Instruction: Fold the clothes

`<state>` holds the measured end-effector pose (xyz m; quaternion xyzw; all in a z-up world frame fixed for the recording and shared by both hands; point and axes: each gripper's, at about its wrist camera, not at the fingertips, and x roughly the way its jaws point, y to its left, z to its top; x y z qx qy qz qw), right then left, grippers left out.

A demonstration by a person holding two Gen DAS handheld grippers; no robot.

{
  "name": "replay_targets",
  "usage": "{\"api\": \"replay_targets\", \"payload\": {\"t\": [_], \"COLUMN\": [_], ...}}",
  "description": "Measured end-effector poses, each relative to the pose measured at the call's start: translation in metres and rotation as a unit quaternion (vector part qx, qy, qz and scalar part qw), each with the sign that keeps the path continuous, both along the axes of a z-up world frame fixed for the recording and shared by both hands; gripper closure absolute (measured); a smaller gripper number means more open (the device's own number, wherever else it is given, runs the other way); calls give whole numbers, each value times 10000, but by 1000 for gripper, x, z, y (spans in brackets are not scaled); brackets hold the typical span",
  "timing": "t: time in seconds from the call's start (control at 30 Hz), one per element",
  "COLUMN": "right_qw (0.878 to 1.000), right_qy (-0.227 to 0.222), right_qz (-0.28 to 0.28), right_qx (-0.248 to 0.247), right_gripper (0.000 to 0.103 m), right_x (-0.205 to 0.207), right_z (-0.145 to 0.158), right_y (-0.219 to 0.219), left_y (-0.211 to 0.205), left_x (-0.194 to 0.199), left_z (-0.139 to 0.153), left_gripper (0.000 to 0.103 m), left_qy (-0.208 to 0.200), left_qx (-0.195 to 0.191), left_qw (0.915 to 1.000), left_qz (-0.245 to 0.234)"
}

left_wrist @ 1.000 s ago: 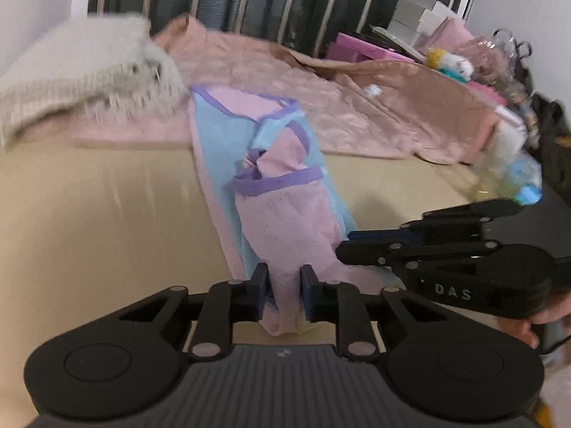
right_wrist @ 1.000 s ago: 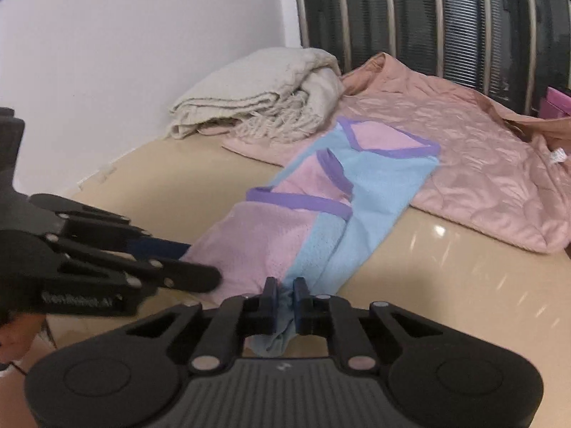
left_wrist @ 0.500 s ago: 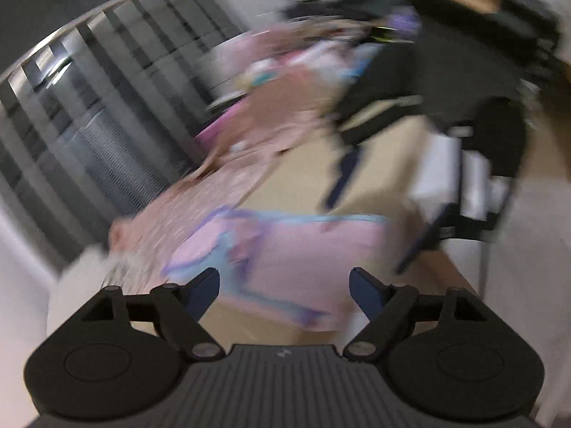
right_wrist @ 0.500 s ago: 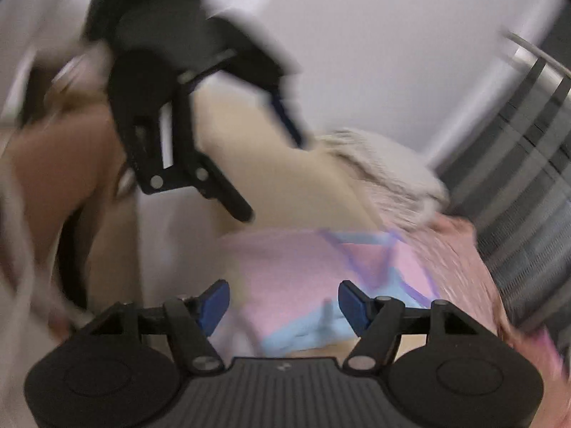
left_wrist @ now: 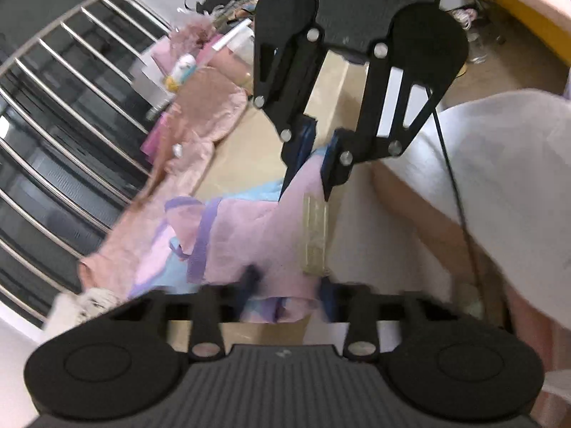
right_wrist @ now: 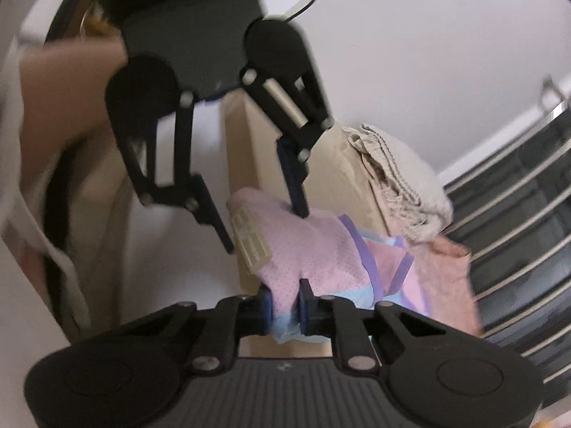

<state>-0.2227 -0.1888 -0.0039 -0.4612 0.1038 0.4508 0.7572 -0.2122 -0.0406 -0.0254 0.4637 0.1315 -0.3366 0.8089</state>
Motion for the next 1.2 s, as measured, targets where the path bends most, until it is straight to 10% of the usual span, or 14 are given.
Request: {"api": "replay_targets", "payload": {"t": [0.2,0.47,0.57,0.67,0.8,1.0,1.13,1.2], "right_qw": [9879,9381,9214,8951,8817,8755,8717,8702], "right_qy": [1371,2896,3100,3123,2980,3095,3222,3166], "right_qz": [53,-244,-1059,-2154,-2276,-2158,-2176,-2210], "right_qx": [719,1886,2092,2342,2864,3018,2984,3060], "right_gripper": [91,89,50,45,45,62,64,64], "right_x": [23,136,184,213,202,175,168,164], "right_z": [43,102,83,60,53,28,15,21], "right_y": [-23,-49,-45,-48,-64,-53,-46,-51], "left_y": [28,57,60,73,71,48,60,62], "left_x": [26,136,178,192,164,154,169,165], "left_z": [59,101,84,75,80,69,55,57], "left_gripper": [87,82,55,54,40,40,53,74], "left_qy": [1438,2914,3015,3224,3031,3289,3733,3726], "left_qx": [-1187,-2959,-3409,-3931,-3870,-3719,-4175,-4335], "left_qw": [9823,9067,8704,8291,8353,8210,7668,7619], "left_qz": [-152,743,1879,2326,2462,2819,3137,3045]}}
